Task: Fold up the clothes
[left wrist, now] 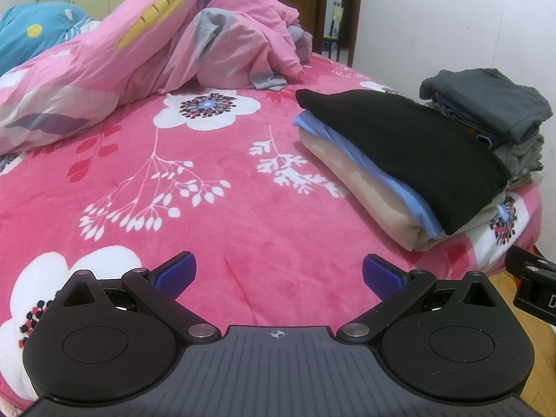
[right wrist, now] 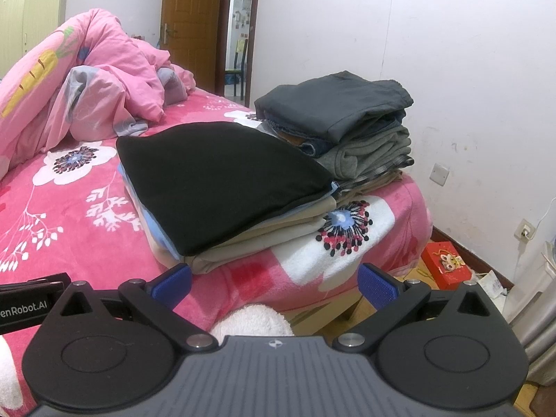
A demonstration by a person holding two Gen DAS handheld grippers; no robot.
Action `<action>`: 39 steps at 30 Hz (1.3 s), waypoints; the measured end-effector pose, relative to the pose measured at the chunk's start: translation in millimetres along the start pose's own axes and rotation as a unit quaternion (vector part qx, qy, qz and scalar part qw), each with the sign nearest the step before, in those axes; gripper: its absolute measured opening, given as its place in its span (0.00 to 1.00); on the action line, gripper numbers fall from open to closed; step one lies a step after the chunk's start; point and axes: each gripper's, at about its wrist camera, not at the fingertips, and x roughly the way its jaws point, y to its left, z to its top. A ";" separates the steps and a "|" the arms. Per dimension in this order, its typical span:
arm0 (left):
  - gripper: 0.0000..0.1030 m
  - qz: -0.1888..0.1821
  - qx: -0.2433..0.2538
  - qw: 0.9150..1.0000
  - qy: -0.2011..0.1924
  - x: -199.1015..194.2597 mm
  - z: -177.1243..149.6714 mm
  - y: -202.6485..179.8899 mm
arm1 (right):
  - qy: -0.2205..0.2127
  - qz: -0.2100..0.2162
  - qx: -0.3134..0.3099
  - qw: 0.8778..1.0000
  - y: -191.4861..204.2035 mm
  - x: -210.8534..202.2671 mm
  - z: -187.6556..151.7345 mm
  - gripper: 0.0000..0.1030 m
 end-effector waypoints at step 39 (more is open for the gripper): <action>1.00 0.004 -0.003 1.000 -0.003 -1.3 1.9 2.3 | 0.000 -0.001 -0.004 1.000 3.5 0.5 1.3 1.00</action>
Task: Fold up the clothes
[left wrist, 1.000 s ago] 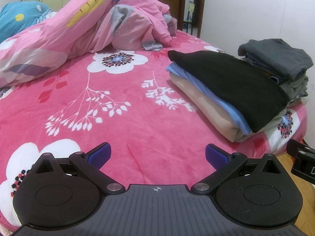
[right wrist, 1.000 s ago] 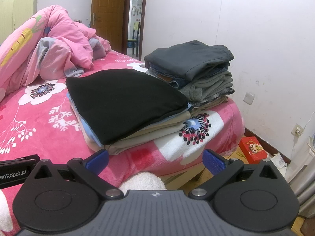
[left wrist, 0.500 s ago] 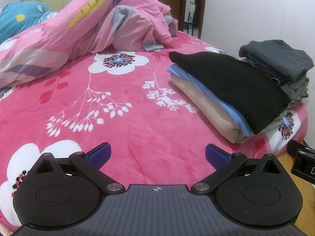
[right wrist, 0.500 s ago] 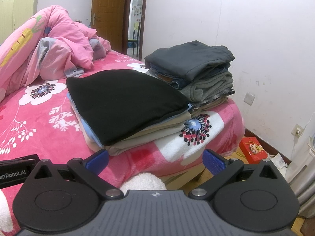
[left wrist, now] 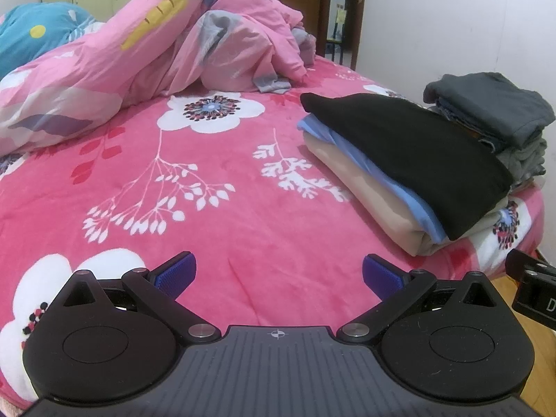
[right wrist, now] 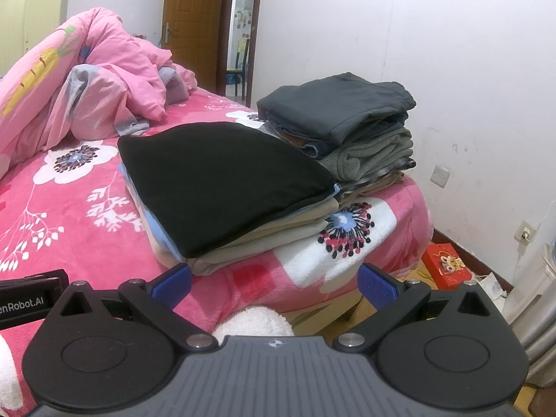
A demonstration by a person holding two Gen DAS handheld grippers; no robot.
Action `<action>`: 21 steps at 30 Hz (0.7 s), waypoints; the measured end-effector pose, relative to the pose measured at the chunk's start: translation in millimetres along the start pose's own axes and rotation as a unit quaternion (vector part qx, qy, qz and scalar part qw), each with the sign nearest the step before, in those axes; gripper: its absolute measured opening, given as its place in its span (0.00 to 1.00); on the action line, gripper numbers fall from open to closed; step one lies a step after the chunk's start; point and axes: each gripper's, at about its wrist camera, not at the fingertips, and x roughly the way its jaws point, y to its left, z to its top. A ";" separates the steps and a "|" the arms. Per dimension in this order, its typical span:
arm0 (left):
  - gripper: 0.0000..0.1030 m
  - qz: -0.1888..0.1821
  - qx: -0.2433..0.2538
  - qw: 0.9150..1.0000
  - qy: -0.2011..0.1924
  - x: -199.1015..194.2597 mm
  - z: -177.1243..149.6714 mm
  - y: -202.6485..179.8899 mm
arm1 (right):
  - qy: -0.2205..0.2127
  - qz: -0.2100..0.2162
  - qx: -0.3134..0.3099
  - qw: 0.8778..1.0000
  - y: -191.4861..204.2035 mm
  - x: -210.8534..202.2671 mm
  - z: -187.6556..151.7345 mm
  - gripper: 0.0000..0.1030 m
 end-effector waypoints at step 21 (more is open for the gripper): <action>1.00 -0.001 -0.001 1.000 0.004 1.4 -1.5 2.6 | 0.004 0.000 -0.001 1.000 1.4 2.2 -1.5 1.00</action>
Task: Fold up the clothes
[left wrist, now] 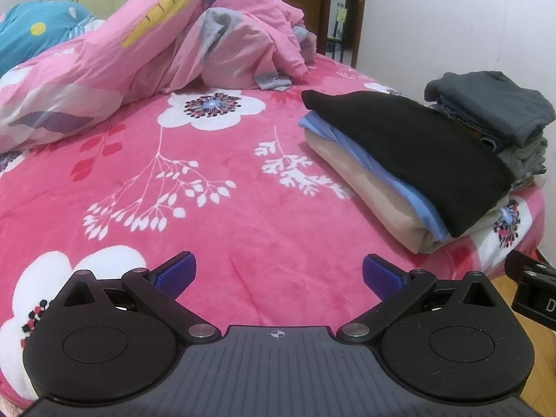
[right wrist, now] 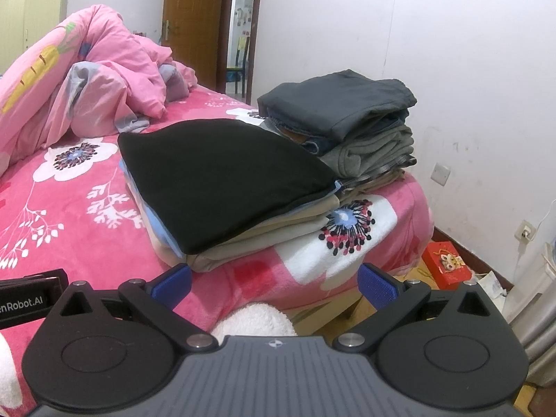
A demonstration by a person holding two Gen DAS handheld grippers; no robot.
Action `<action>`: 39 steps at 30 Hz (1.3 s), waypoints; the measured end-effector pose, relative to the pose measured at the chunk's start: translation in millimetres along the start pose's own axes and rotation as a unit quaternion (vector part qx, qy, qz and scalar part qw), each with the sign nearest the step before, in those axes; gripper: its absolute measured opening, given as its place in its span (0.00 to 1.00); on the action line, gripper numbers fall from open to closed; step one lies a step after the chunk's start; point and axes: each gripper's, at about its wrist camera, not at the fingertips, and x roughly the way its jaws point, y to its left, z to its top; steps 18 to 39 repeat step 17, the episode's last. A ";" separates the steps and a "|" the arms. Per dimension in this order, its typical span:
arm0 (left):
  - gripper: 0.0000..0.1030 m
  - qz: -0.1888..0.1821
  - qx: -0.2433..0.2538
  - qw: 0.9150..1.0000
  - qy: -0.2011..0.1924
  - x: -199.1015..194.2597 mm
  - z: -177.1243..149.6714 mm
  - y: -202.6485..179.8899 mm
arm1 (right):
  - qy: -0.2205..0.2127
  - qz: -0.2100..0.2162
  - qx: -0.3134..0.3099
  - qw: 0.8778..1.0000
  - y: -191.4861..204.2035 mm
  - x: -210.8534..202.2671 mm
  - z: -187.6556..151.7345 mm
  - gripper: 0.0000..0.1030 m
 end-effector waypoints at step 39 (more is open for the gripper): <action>1.00 0.003 0.001 1.000 -0.002 0.5 -0.7 -0.1 | 0.001 0.000 0.001 1.000 0.9 -0.1 -1.1 1.00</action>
